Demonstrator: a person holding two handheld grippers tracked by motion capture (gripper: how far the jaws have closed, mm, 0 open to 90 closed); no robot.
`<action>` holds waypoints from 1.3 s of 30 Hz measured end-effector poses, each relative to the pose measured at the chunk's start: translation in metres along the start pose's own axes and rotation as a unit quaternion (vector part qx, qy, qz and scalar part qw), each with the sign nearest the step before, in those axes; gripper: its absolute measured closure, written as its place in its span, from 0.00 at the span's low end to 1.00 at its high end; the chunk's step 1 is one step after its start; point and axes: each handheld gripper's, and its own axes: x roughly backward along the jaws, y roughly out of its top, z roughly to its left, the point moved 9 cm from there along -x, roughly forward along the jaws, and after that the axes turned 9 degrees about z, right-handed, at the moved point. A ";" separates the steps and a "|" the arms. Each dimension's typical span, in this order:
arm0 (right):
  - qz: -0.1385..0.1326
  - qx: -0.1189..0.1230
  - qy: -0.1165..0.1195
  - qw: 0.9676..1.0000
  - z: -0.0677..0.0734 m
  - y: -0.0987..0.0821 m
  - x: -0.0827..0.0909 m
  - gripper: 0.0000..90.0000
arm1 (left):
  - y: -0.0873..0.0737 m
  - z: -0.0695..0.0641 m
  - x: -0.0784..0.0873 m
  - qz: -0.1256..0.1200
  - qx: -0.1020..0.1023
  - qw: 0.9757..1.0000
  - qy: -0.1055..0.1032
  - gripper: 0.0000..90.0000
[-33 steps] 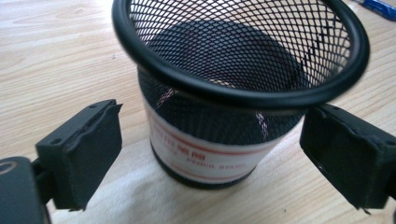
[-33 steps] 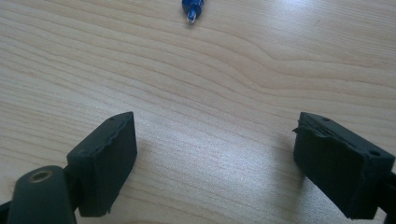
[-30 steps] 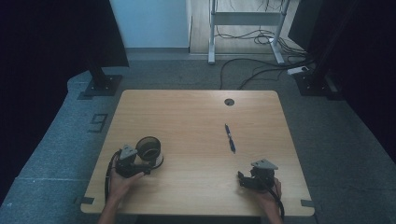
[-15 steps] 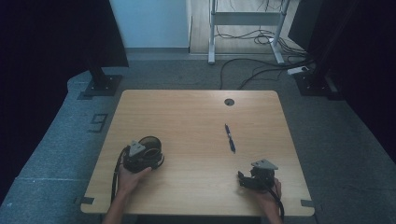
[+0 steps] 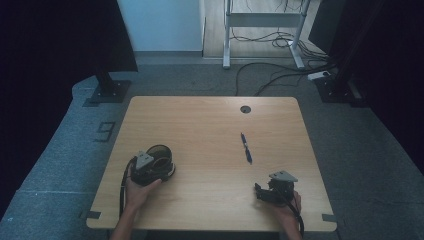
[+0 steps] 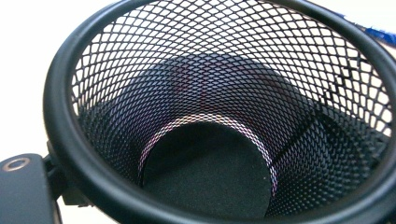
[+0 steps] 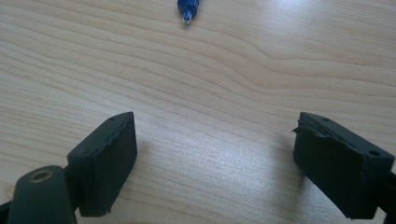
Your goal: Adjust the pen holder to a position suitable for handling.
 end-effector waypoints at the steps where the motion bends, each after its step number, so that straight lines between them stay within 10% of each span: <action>1: 0.000 0.000 0.000 1.000 0.000 0.000 0.000 0.14 | 0.001 0.000 0.001 0.000 0.002 1.000 -0.003 0.11; 39: 0.000 0.000 0.000 1.000 0.000 0.000 0.000 0.14 | 0.030 -0.042 -0.002 0.005 -0.033 0.999 -0.021 0.11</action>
